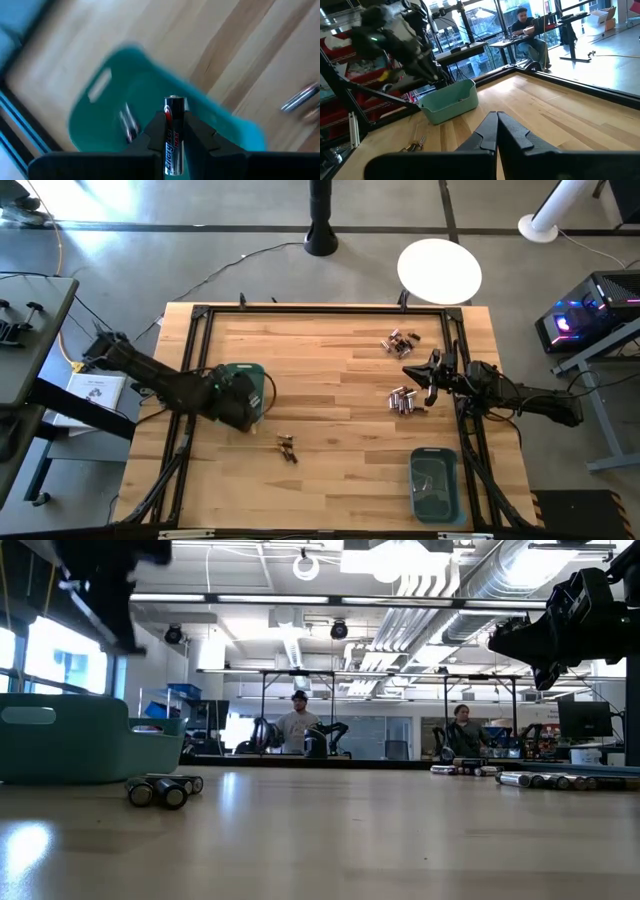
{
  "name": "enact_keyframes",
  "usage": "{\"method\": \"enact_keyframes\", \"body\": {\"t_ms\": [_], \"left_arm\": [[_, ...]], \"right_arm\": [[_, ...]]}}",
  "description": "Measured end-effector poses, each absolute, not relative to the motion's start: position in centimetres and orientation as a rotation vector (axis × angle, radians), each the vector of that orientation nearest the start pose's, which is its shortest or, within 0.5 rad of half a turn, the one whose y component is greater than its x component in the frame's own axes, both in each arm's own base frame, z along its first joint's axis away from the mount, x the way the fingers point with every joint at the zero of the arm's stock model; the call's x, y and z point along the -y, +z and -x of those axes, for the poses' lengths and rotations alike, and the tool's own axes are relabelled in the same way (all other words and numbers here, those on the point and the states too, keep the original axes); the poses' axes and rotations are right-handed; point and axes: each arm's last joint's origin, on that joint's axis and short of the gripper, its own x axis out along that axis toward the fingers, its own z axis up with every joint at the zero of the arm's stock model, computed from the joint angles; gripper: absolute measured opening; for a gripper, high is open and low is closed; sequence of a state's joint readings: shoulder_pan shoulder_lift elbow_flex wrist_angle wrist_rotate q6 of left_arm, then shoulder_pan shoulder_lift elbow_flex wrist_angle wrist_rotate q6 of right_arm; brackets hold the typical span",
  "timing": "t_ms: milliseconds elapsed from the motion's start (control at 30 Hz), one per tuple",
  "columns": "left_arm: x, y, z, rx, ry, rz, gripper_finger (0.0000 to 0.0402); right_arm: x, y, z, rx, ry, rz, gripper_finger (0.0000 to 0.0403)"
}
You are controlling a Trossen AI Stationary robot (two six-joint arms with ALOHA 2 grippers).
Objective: Sort batteries
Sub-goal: Put the silver battery into the green bin
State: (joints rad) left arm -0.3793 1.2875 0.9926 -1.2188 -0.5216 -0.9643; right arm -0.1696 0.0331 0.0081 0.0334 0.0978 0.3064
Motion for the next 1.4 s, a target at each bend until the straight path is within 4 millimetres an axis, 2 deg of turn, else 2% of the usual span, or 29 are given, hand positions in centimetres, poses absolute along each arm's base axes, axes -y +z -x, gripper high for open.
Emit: {"method": "enact_keyframes", "body": {"t_ms": [233,367,533,733,1000,1267,1400], "left_arm": [[3.0,19.8,-18.7,-1.235,0.733,0.251,0.0028],[1.5,17.9,-18.8,-1.254,0.697,0.319,0.0028],[0.0,16.6,-18.7,-1.242,0.691,0.352,0.0028],[-1.0,15.7,-18.3,-1.243,0.724,0.372,0.0038],[-1.1,14.6,-17.6,-1.254,0.749,0.388,0.0054],[-1.1,14.6,-17.6,-1.267,0.720,0.350,0.0128],[-1.1,15.8,-17.9,-1.300,0.709,0.321,0.0157]], "right_arm": [[1.9,16.7,-9.7,0.049,-0.264,-0.304,0.0000],[1.9,16.7,-9.7,0.049,-0.264,-0.304,0.0000],[1.9,16.7,-9.7,0.049,-0.263,-0.304,0.0000],[1.9,16.7,-9.7,0.049,-0.263,-0.304,0.0000],[1.9,16.7,-9.7,0.049,-0.263,-0.304,0.0000],[1.9,16.7,-9.7,0.050,-0.264,-0.304,0.0000],[1.9,16.7,-9.7,0.049,-0.264,-0.304,0.0000]]}}
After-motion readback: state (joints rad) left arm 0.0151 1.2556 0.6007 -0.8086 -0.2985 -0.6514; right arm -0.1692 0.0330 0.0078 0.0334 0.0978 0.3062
